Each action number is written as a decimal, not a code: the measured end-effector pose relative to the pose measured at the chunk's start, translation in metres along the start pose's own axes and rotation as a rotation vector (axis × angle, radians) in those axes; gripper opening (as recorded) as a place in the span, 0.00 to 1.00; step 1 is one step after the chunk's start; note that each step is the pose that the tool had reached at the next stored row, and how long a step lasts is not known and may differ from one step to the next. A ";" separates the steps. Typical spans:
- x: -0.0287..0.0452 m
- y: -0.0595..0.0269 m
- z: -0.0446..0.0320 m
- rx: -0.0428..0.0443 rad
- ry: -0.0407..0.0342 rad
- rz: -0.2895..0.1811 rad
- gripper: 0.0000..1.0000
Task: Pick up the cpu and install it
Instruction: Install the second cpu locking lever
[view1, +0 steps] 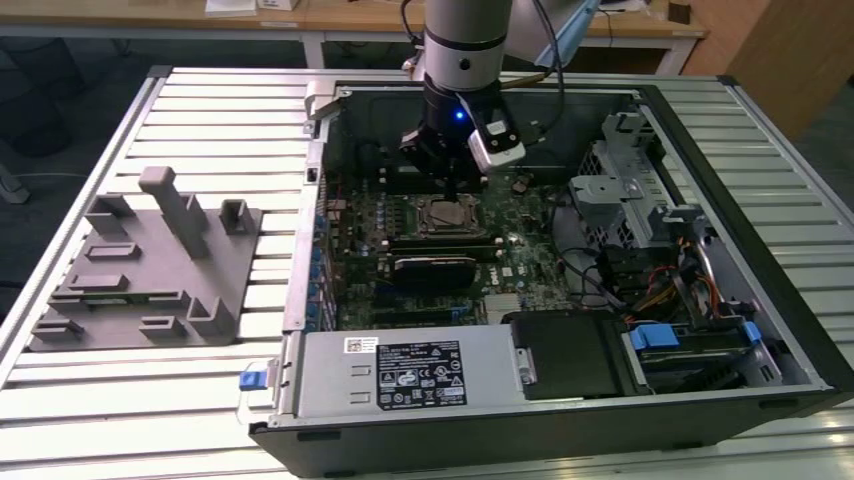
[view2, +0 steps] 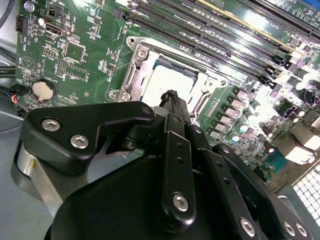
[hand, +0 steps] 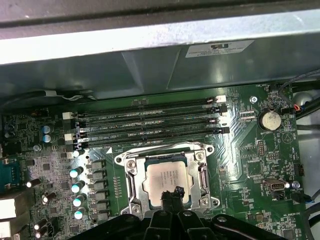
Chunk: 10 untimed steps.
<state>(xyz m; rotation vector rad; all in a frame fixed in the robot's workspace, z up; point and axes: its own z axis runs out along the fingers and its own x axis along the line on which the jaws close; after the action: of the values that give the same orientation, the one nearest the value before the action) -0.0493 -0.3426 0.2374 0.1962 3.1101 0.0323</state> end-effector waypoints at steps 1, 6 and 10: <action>0.0000 0.0000 0.0000 -0.0001 0.0000 0.000 0.11; 0.0000 0.0000 -0.0014 -0.0003 0.0001 0.000 0.11; -0.0002 0.0001 -0.0069 -0.0003 0.0000 0.000 0.11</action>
<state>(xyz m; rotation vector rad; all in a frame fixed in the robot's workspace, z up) -0.0492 -0.3426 0.2443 0.1961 3.1101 0.0328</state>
